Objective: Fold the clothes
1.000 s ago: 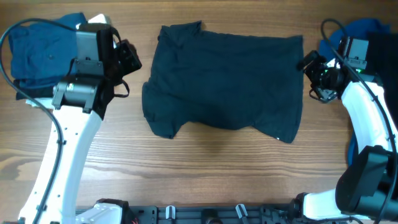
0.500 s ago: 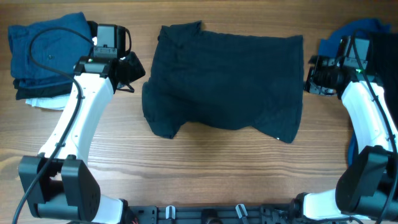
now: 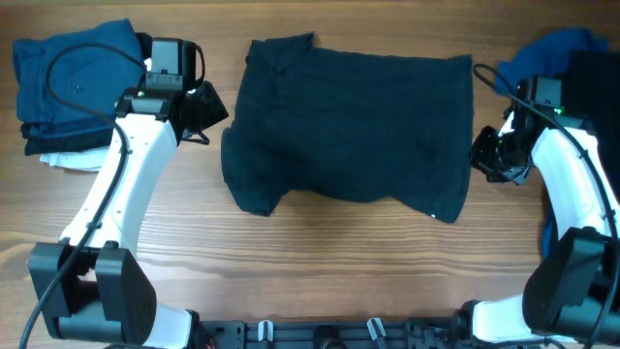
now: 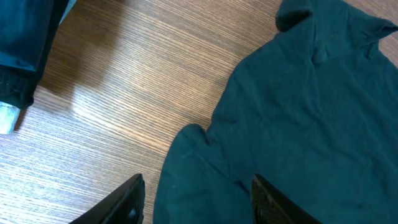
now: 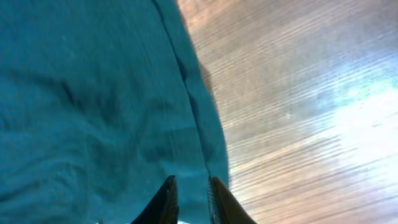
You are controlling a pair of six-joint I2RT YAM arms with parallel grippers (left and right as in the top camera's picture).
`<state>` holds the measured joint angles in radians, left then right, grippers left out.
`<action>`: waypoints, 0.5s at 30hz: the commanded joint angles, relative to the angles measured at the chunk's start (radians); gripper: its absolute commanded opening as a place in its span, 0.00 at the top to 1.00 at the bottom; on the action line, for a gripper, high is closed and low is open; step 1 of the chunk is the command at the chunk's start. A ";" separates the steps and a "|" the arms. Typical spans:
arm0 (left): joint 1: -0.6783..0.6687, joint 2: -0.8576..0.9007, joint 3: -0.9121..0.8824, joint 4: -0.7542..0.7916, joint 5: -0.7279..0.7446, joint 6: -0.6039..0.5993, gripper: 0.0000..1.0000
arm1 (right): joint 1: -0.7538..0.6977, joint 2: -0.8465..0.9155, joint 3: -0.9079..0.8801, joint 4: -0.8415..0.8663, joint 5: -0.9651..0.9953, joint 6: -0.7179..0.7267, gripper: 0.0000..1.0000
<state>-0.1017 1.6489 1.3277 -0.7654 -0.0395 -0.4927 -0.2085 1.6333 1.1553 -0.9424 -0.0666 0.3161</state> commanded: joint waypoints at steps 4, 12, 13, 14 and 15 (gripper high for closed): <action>0.004 0.003 -0.005 -0.002 0.004 -0.009 0.44 | 0.000 0.018 -0.203 0.192 -0.113 -0.103 0.80; 0.004 0.003 -0.005 -0.003 0.004 -0.010 0.43 | 0.000 0.019 -0.262 0.251 -0.137 -0.155 0.47; 0.004 0.003 -0.005 -0.003 0.004 -0.010 0.43 | 0.000 0.019 -0.284 0.276 -0.138 -0.148 0.47; 0.004 0.003 -0.005 -0.003 0.004 -0.010 0.43 | 0.000 0.019 -0.306 0.304 -0.151 -0.148 0.47; 0.004 0.003 -0.005 -0.002 0.004 -0.010 0.43 | 0.000 0.019 -0.328 0.334 -0.172 -0.148 0.47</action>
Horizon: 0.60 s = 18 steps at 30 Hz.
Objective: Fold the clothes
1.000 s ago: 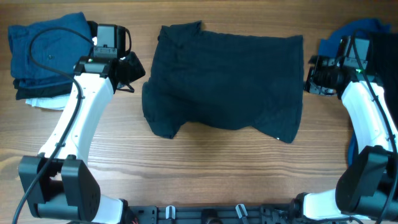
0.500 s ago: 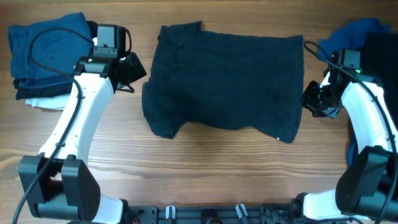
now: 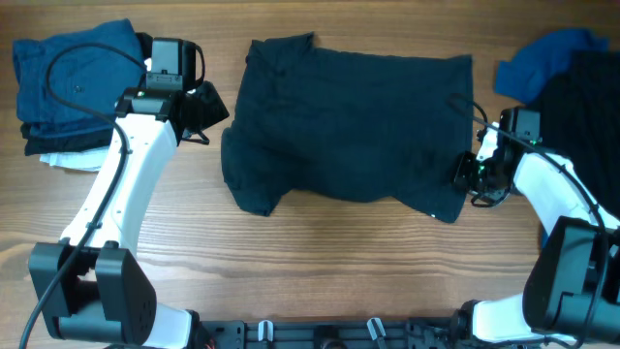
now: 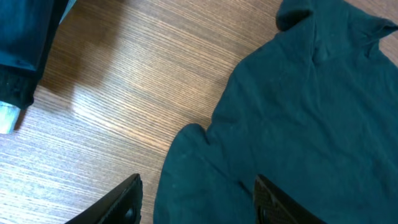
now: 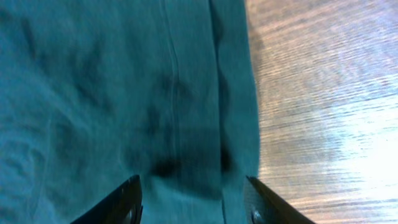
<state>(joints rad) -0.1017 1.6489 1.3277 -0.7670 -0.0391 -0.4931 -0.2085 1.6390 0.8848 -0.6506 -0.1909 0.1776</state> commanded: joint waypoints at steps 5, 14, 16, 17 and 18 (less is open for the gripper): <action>0.004 0.003 -0.005 -0.002 0.005 -0.010 0.43 | -0.001 0.012 -0.063 0.086 -0.090 -0.021 0.62; 0.004 0.003 -0.005 -0.002 0.004 -0.009 0.42 | -0.001 0.010 0.119 -0.127 0.142 0.083 0.96; 0.004 0.003 -0.005 -0.002 0.004 -0.009 0.42 | -0.001 0.010 0.110 -0.137 0.192 0.142 0.96; 0.004 0.003 -0.005 -0.003 0.004 -0.009 0.42 | 0.000 0.010 0.101 -0.135 0.192 0.140 0.96; 0.004 0.004 -0.005 -0.002 0.003 -0.009 0.42 | 0.000 0.010 0.089 -0.134 0.192 0.142 0.96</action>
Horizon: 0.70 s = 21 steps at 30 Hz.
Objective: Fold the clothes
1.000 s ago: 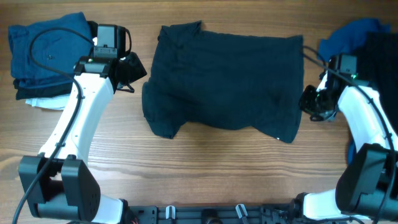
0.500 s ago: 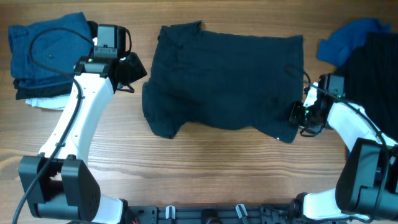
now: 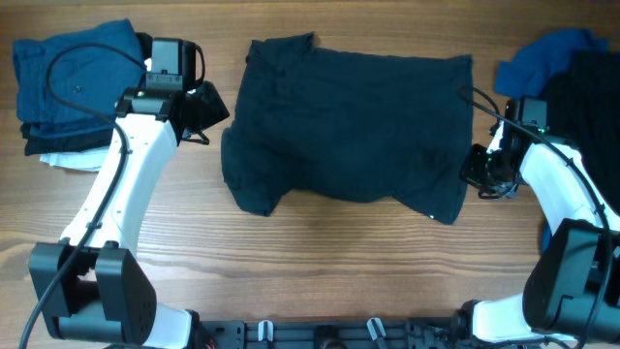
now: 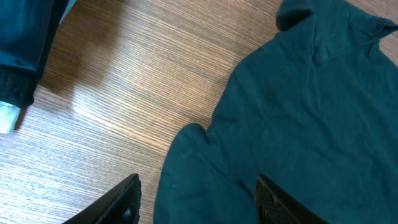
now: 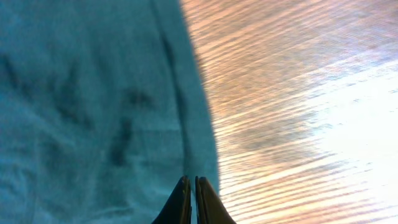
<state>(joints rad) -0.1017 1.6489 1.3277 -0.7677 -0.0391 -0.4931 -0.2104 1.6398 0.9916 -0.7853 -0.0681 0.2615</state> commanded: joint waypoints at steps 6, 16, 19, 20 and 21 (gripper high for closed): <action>0.004 0.025 -0.005 0.000 0.004 -0.009 0.42 | 0.002 0.010 -0.146 0.140 -0.138 0.051 0.59; 0.004 0.032 -0.005 -0.003 0.004 -0.009 0.41 | 0.002 0.010 -0.193 0.273 -0.241 0.053 0.72; 0.004 0.032 -0.005 -0.004 0.004 -0.009 0.41 | 0.002 0.010 -0.193 0.272 -0.240 0.053 0.71; 0.004 0.032 -0.005 -0.004 0.004 -0.009 0.42 | 0.002 0.010 -0.193 0.268 -0.240 0.053 0.68; 0.004 0.032 -0.005 -0.004 0.004 -0.009 0.42 | 0.002 0.010 -0.193 0.265 -0.240 0.053 0.68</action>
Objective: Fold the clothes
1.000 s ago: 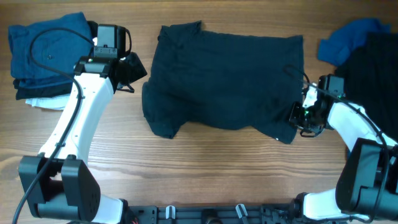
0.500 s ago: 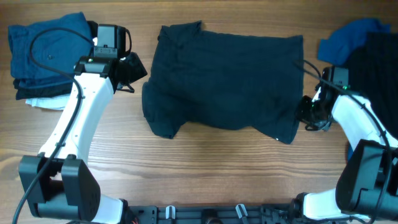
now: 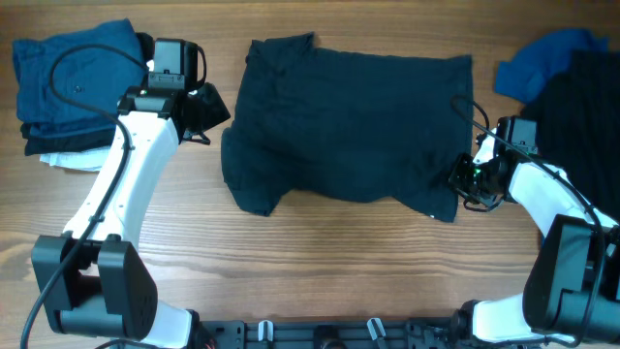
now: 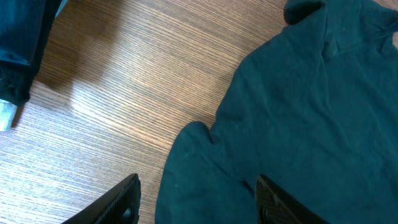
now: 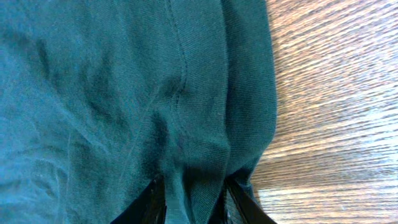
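Note:
A dark teal shirt (image 3: 349, 126) lies spread flat in the middle of the wooden table (image 3: 320, 262). My left gripper (image 3: 201, 109) hovers open just beyond the shirt's left sleeve (image 4: 205, 168); in the left wrist view the gripper (image 4: 199, 194) has the sleeve edge between its wide-apart fingers. My right gripper (image 3: 465, 179) sits at the shirt's lower right hem. In the right wrist view the gripper (image 5: 196, 200) is shut on a raised fold of that hem (image 5: 249, 112), with fabric bunched between the fingers.
A stack of folded blue clothes (image 3: 68, 82) lies at the back left, beside the left arm. A pile of loose dark and blue garments (image 3: 572, 78) fills the back right corner. Bare wood runs along the table's front.
My right gripper was shut and empty just off the shirt's right edge; it now sits further left on the lower right hem, holding a fold. The left gripper has barely shifted.
The right gripper was nearly shut at the shirt's right edge, then open over the hem, then shut and empty beside it. Now it pinches the hem. The left gripper stayed open by the left sleeve, and the shirt has kept its shape.

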You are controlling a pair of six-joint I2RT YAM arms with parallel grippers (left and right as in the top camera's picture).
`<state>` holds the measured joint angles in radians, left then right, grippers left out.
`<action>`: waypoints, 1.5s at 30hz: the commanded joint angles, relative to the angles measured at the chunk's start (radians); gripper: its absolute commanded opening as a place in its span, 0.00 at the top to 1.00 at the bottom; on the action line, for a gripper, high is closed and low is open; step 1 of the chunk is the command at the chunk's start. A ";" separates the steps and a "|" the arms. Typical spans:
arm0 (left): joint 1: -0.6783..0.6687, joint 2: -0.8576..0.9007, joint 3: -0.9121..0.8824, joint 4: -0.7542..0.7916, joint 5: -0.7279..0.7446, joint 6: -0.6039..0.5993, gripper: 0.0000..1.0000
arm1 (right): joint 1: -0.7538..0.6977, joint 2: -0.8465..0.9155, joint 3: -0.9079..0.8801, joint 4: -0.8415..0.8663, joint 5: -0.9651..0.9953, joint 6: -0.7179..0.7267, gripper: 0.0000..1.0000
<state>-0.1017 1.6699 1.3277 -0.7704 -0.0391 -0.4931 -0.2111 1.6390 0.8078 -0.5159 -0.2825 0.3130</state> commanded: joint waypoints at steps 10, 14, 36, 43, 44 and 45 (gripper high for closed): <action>0.004 0.011 -0.005 -0.001 0.004 -0.009 0.41 | 0.002 0.010 0.004 -0.069 0.127 -0.024 0.96; 0.004 0.016 -0.006 -0.001 0.003 -0.009 0.40 | -0.012 0.010 0.078 -0.240 0.452 0.140 0.96; -0.069 0.075 -0.154 -0.258 0.308 0.101 0.43 | -0.022 0.010 0.137 -0.252 0.098 0.003 0.43; -0.069 0.080 -0.266 0.008 0.312 0.124 0.96 | -0.003 0.010 0.137 -0.247 -0.205 -0.182 0.96; -0.070 0.085 -0.266 0.031 0.312 0.123 0.96 | 0.009 0.010 0.137 -0.245 -0.212 -0.182 0.96; -0.072 0.095 -0.266 0.056 0.312 0.123 0.96 | 0.030 0.010 0.136 -0.243 -0.206 -0.184 0.96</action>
<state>-0.1711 1.7447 1.0706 -0.7666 0.2607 -0.3862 -0.2234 1.6398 0.9249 -0.7650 -0.3500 0.2226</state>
